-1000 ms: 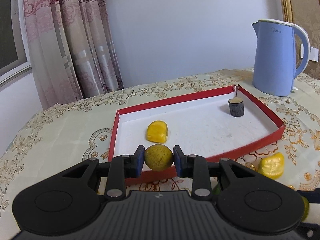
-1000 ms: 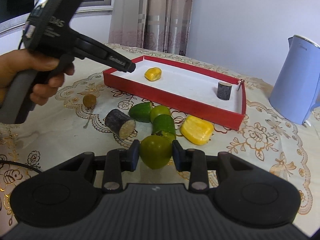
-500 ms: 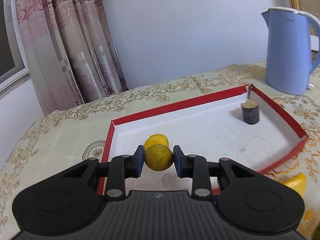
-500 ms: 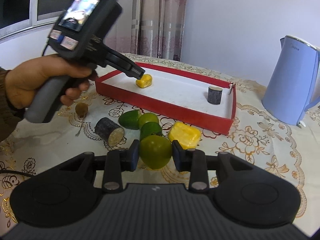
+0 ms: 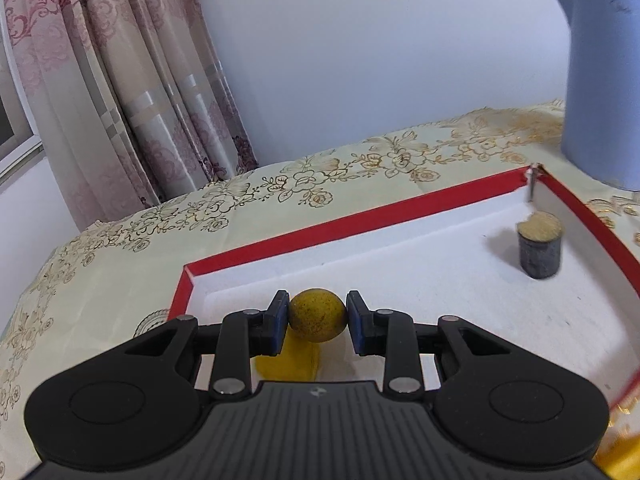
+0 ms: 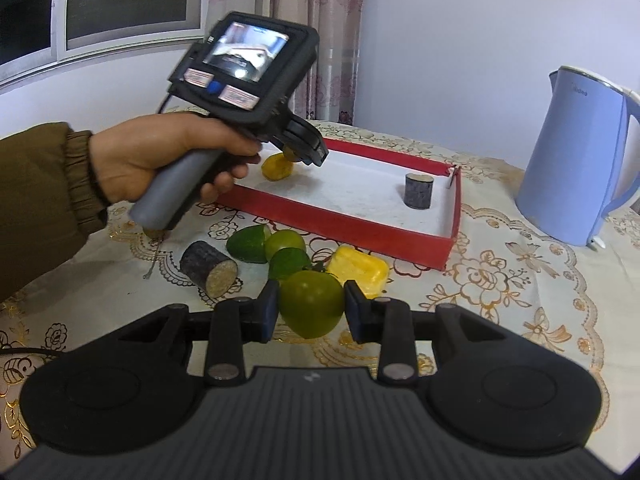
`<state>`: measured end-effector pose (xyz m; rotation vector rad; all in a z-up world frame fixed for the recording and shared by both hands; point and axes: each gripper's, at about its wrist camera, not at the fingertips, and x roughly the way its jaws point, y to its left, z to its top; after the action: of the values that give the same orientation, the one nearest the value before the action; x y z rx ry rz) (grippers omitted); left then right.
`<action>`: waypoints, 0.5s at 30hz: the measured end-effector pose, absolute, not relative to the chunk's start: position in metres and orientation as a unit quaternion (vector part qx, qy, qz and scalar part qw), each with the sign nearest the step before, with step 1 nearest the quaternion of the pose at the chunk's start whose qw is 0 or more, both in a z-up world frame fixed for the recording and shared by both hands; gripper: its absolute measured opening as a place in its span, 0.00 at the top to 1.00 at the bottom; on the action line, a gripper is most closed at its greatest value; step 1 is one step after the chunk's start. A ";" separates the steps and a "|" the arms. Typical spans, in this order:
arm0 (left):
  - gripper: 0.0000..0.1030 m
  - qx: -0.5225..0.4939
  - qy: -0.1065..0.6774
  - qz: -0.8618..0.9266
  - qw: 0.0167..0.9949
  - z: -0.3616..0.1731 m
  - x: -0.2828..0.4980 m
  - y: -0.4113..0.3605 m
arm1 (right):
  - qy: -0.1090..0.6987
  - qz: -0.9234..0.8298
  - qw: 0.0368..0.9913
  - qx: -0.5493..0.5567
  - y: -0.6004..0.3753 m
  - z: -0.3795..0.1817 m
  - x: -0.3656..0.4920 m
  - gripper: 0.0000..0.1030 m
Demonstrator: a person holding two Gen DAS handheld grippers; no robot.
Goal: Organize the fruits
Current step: 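Carry the longan with the left gripper over the red tray, then open the left gripper to drop the longan into the tray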
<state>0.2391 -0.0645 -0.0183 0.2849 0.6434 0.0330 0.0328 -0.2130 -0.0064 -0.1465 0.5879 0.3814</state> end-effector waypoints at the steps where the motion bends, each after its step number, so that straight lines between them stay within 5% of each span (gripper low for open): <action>1: 0.71 0.139 0.316 0.018 0.938 -0.019 0.244 -0.066 | 0.287 0.185 0.937 -0.070 -0.214 -0.006 0.033 0.69; 12: 0.71 0.142 0.326 0.025 0.934 -0.028 0.266 -0.079 | 0.281 0.171 0.943 -0.059 -0.220 0.001 0.034 0.69; 14: 0.62 0.141 0.326 0.026 0.935 -0.027 0.265 -0.079 | 0.280 0.169 0.943 -0.057 -0.220 0.003 0.035 0.69; 15: 0.44 0.140 0.325 0.029 0.935 -0.027 0.265 -0.078 | 0.280 0.168 0.944 -0.055 -0.221 0.004 0.036 0.69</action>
<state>0.2646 -0.0783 -0.0268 0.2866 0.6638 0.0588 0.0357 -0.2211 0.0039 -0.1112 0.5699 0.3421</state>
